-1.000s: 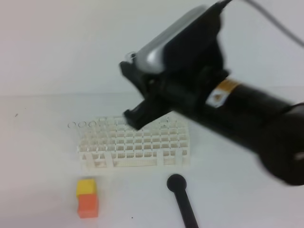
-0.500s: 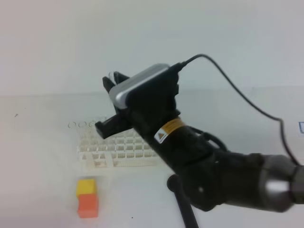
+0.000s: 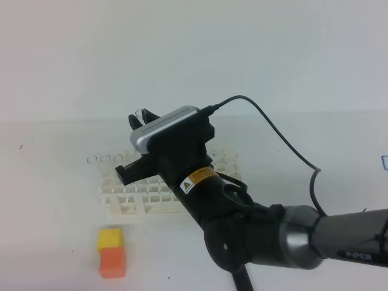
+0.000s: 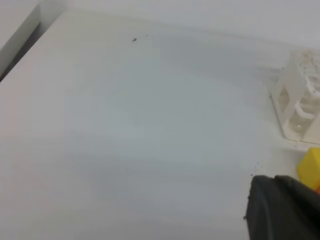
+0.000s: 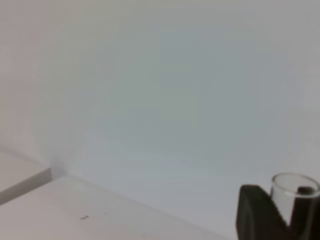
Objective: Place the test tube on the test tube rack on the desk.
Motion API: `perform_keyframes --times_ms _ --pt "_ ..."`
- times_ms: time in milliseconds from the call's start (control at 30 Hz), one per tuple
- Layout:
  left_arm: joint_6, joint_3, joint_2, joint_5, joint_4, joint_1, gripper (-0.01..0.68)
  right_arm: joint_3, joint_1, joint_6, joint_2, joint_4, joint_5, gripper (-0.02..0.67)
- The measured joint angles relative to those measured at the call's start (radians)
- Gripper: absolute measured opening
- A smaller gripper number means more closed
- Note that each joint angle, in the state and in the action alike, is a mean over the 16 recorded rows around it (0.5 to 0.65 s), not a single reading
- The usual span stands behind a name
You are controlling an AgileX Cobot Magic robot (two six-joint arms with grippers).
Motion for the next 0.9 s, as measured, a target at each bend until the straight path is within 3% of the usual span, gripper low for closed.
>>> perform_keyframes --times_ms 233,900 --pt "0.066 0.0 0.0 -0.002 -0.064 0.0 -0.001 -0.011 0.0 0.009 0.021 0.011 -0.016 0.126" --pt "0.051 0.0 -0.001 -0.005 -0.071 0.0 -0.001 -0.017 0.008 0.041 0.075 0.015 -0.078 0.126"
